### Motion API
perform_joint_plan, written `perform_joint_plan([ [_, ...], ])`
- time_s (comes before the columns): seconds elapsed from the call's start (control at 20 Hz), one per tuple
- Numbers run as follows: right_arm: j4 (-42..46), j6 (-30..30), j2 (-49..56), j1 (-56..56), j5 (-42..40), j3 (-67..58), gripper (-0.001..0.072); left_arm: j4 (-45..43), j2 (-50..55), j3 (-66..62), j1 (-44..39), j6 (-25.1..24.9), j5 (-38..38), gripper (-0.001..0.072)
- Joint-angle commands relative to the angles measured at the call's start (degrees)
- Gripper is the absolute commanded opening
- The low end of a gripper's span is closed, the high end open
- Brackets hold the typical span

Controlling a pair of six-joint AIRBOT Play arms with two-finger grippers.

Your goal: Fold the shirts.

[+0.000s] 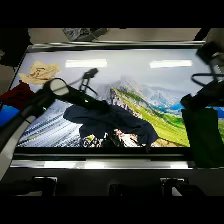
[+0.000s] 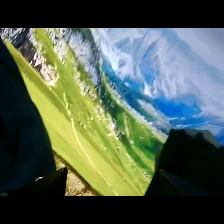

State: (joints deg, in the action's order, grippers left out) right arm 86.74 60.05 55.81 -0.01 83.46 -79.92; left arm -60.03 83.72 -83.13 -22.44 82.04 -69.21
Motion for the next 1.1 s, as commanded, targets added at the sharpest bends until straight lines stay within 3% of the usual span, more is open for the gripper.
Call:
perform_joint_plan([
  [0.0,-8.5,-4.5,7.6,0.0,2.3,8.9,0.0674,-9.5,0.0,2.5,14.0,3.7,-9.3,0.072],
  [0.15,-14.6,-5.5,13.0,0.0,-0.7,17.6,0.0693,-2.8,0.0,15.6,19.3,2.5,-7.5,0.072],
  [0.3,-17.2,-7.6,16.1,0.0,-0.9,21.2,0.0703,4.1,0.2,25.9,17.4,-1.3,-1.2,0.072],
  [0.6,-17.1,-8.4,16.6,0.0,-2.5,24.1,0.0706,4.6,3.2,29.4,10.7,-1.2,8.6,0.0703],
  [0.7,-17.4,-8.4,16.6,0.0,-5.1,25.9,0.0706,4.6,3.7,29.4,9.3,-1.0,11.1,0.0565],
  [0.85,-20.4,-8.4,16.6,0.0,-9.8,30.0,0.0704,4.6,4.0,29.4,9.2,-0.5,12.3,0.0048],
  [0.9,-21.1,-8.2,16.6,0.0,-11.6,31.1,0.0696,4.6,4.0,29.3,9.5,-0.5,12.3,0.0031],
  [0.95,-21.6,-7.5,16.6,0.0,-13.2,32.0,0.0641,4.5,3.8,29.3,9.6,-0.6,12.1,0.003],
  [1.0,-21.6,-7.1,16.6,0.0,-14.1,32.4,0.0434,4.1,3.5,29.1,9.9,-0.6,12.1,0.0029],
  [1.05,-21.5,-7.4,16.5,0.0,-14.6,32.3,0.0109,3.6,2.7,28.5,10.2,-0.6,12.1,0.0028],
])
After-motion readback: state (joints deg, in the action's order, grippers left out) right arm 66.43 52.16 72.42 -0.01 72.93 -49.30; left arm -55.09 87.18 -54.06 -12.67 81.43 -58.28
